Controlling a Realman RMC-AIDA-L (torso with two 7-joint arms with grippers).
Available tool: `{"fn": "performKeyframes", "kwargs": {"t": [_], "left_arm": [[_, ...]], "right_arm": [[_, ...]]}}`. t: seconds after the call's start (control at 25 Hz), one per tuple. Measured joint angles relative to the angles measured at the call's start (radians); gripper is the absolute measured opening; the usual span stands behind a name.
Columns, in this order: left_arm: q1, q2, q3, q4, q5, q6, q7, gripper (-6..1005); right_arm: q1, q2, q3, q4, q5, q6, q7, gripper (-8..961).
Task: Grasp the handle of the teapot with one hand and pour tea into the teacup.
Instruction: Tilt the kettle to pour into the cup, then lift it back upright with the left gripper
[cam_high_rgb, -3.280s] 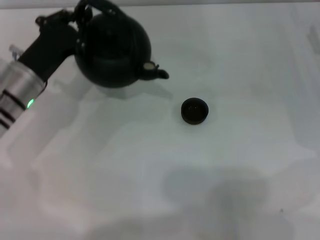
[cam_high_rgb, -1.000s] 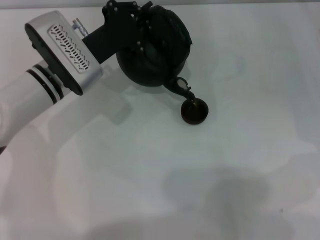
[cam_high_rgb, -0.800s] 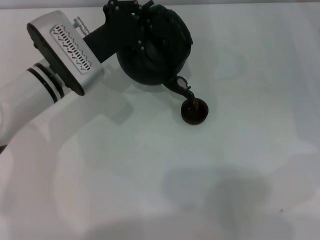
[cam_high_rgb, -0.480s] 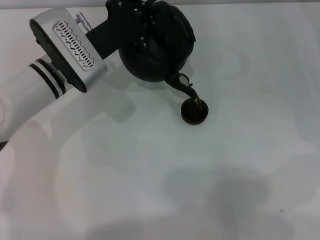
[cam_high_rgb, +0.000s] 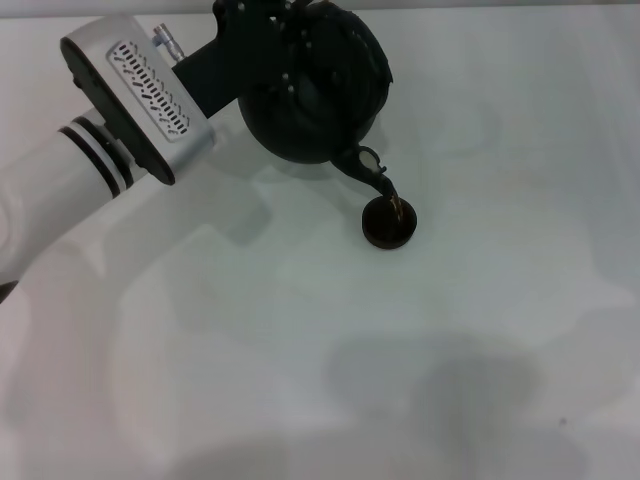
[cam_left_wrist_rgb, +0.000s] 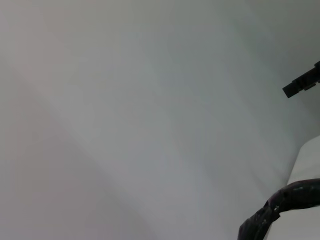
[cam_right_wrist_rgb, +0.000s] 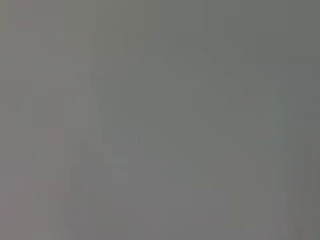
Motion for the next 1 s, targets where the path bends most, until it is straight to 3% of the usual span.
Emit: {"fn": "performKeyframes", "kwargs": {"t": [0.4, 1.0], "left_arm": [[0.019, -0.001, -0.008, 0.010, -0.006, 0.000, 0.000, 98], [0.100, -0.005, -0.026, 0.078, -0.082, -0.001, -0.003, 99]], "right_arm": [[-0.003, -0.001, 0.000, -0.010, 0.000, -0.002, 0.000, 845], [0.003, -0.003, -0.004, -0.012, -0.001, -0.002, 0.001, 845]]}}
